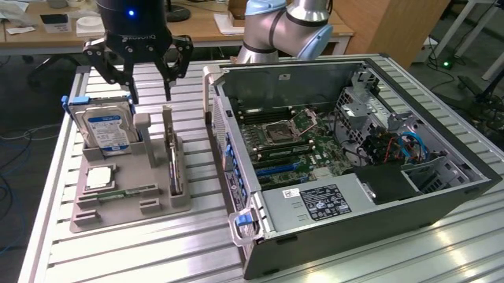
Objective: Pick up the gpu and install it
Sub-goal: 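Pick up the gpu and move the gpu toward the slot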
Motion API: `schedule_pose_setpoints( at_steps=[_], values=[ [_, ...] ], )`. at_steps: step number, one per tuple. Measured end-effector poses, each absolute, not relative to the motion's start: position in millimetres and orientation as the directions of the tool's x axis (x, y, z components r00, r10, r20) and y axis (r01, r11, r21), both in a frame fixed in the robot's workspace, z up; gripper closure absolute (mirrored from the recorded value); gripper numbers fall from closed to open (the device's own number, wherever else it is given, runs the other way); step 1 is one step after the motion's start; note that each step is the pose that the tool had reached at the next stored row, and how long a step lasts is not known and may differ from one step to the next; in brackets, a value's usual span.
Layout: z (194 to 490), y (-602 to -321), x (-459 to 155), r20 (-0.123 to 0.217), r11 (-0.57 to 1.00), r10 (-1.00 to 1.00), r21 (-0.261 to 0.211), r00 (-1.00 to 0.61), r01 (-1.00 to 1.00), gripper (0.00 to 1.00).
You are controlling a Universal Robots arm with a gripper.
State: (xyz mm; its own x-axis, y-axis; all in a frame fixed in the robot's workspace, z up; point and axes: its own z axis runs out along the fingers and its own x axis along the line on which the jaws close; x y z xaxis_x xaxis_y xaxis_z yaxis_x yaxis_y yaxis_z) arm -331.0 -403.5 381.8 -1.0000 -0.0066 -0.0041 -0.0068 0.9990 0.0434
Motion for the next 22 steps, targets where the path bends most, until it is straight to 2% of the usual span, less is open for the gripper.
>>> schedule_pose_setpoints(
  at_steps=[22],
  values=[
    [366.9, -412.8, -327.0, -0.004, 1.000, -0.009, 0.020, -1.000, -0.009, 0.45]
  ],
)
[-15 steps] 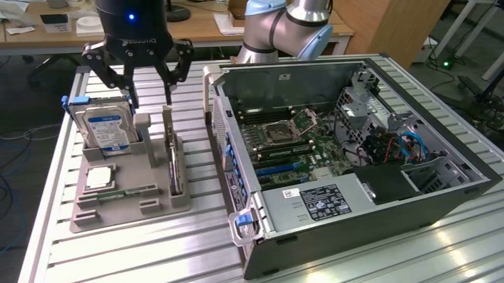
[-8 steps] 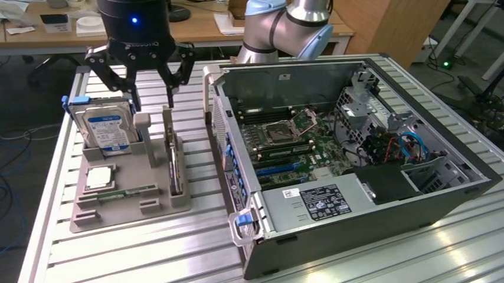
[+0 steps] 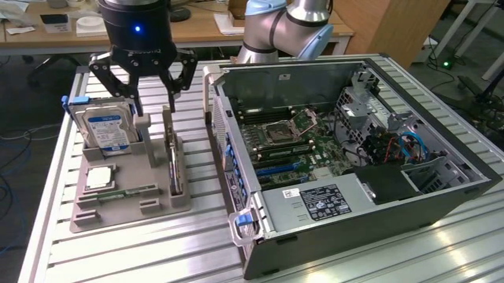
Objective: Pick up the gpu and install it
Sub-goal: 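Pick up the gpu and move the gpu toward the slot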
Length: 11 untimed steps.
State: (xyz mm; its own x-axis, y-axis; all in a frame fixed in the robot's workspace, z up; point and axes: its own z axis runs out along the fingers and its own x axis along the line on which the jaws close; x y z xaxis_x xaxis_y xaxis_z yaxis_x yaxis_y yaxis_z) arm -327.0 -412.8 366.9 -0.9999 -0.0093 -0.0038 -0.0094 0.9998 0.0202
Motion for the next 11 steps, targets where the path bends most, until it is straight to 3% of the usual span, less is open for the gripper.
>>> schedule_pose_setpoints(
  at_steps=[11],
  values=[
    [361.7, -413.2, -327.0, -0.004, 1.000, -0.009, 0.016, -1.000, -0.009, 0.45]
  ],
)
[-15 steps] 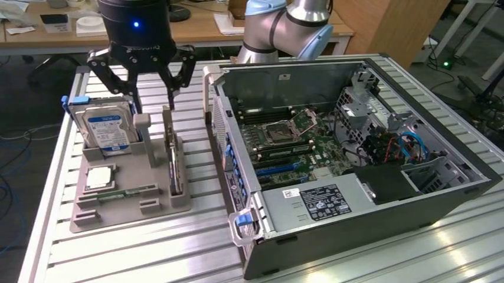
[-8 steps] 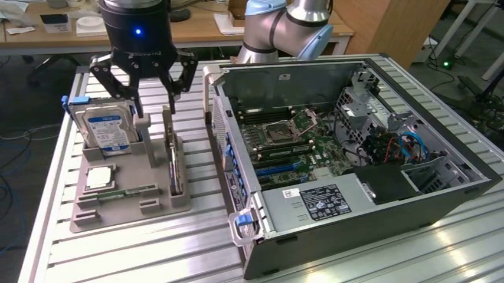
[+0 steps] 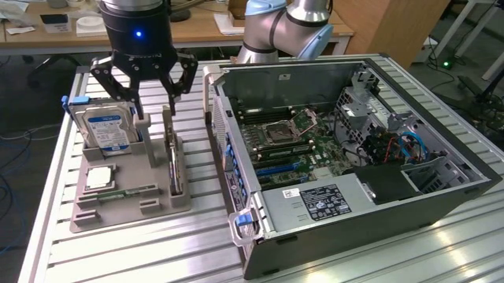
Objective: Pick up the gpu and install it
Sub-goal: 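Pick up the gpu and move the gpu toward the slot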
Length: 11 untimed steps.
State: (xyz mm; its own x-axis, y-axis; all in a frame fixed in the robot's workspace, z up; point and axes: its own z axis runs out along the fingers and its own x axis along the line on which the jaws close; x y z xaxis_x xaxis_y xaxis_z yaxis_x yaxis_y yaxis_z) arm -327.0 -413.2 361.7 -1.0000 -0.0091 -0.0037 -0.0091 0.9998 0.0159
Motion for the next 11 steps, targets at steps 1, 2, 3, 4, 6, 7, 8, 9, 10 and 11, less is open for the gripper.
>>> schedule_pose_setpoints(
  at_steps=[1, 2, 3, 4, 6, 7, 8, 9, 10, 11],
  values=[
    [361.3, -413.2, -327.0, -0.004, 1.000, -0.009, 0.015, -1.000, -0.009, 0.45],
    [360.7, -413.3, -327.0, -0.004, 1.000, -0.009, 0.014, -1.000, -0.009, 0.45],
    [359.8, -413.3, -327.0, -0.004, 1.000, -0.009, 0.014, -1.000, -0.009, 0.45],
    [358.6, -413.3, -327.0, -0.004, 1.000, -0.009, 0.014, -1.000, -0.009, 0.45],
    [355.8, -413.2, -326.3, -0.004, 1.000, -0.009, 0.014, -1.000, -0.009, 0.45],
    [354.6, -413.2, -325.0, -0.004, 1.000, -0.009, 0.014, -1.000, -0.009, 0.45],
    [353.4, -413.2, -323.7, -0.004, 1.000, -0.009, 0.014, -1.000, -0.009, 0.45],
    [352.2, -413.2, -322.6, -0.003, 1.000, -0.009, 0.014, -1.000, -0.009, 0.45],
    [350.7, -413.2, -322.1, -0.004, 1.000, -0.009, 0.014, -1.000, -0.009, 0.45],
    [348.9, -413.4, -321.8, -0.003, 1.000, -0.009, 0.014, -1.000, -0.009, 0.45]
  ],
)
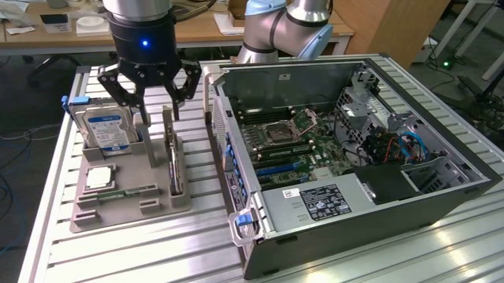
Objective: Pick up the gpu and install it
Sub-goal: 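Pick up the gpu and move the gpu toward the slot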
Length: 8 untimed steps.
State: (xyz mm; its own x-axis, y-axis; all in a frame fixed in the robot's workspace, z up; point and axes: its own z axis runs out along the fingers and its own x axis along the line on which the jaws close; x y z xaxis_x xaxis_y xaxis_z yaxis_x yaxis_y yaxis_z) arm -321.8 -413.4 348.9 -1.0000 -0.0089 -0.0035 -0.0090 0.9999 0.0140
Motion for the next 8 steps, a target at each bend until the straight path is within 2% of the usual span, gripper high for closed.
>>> schedule_pose_setpoints(
  at_steps=[8],
  values=[
    [334.4, -415.7, -321.4, -0.003, 1.000, -0.012, 0.014, -1.000, -0.012, 0.45]
  ],
)
